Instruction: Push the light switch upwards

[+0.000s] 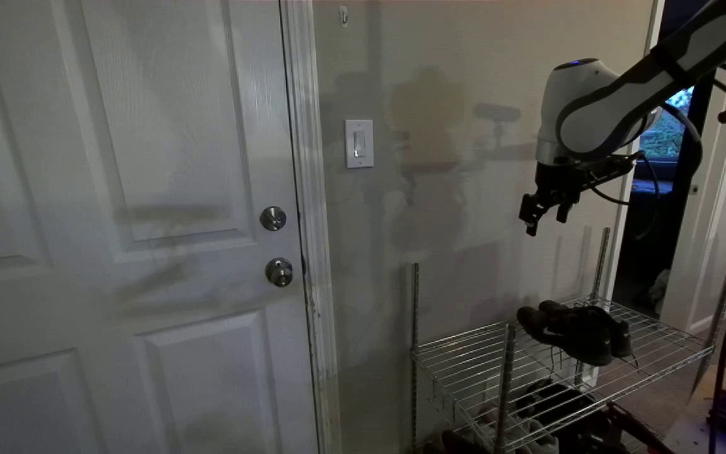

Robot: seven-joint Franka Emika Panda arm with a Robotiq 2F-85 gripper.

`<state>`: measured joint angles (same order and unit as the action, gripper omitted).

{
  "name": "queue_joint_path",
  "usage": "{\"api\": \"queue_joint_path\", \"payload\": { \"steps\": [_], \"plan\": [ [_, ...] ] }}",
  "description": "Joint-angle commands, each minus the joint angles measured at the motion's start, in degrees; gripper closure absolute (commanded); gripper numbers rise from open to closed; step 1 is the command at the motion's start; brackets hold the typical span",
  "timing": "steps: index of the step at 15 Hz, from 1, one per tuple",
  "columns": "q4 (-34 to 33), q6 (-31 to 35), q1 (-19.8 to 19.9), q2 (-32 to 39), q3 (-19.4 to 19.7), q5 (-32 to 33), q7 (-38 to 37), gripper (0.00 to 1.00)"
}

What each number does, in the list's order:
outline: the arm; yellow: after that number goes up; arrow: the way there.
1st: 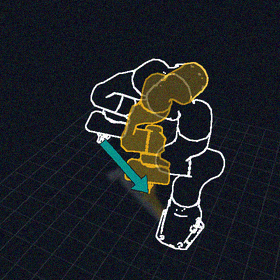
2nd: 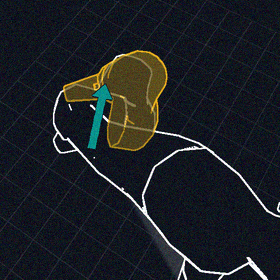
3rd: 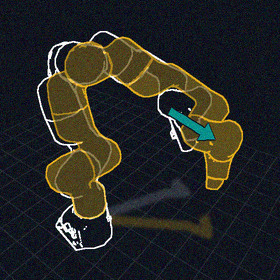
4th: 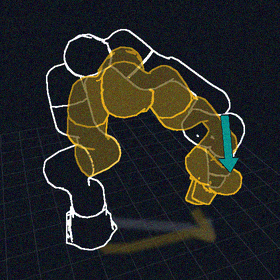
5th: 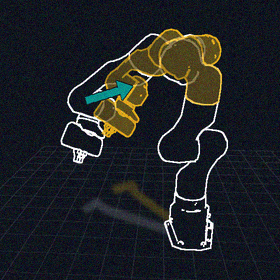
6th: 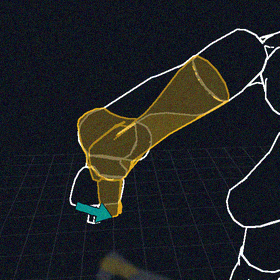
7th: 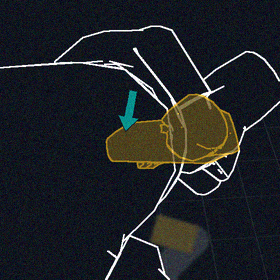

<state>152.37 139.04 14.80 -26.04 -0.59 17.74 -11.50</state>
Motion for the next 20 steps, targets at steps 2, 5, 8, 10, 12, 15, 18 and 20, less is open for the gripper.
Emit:
{"api": "queue_joint_path", "payload": {
  "steps": [2, 5, 8, 10, 12, 15, 18, 20],
  "plan": [
    [-0.48, 0.19, -0.48, 0.95, 0.37, 0.55, -0.40, 0.00],
    [-1.07, 2.53, -0.94, 3.22, -0.08, 0.87, -0.84, 0.00],
    [-1.67, 8.91, -3.20, 6.33, -0.48, -0.11, -0.29, 0.00],
    [-2.48, 14.66, -5.31, 9.12, -0.79, -1.29, 0.57, 0.00],
    [-3.46, 20.12, -6.83, 11.82, -1.55, -1.30, 0.70, 0.27],
    [-4.93, 26.76, -8.55, 15.03, -2.32, -1.29, 1.37, 0.47],
    [-6.04, 31.25, -10.25, 17.68, -1.78, -1.28, 1.58, 0.66],
    [-6.20, 33.79, -10.33, 18.65, -1.84, -0.51, 1.16, 0.79]
  ]
}}
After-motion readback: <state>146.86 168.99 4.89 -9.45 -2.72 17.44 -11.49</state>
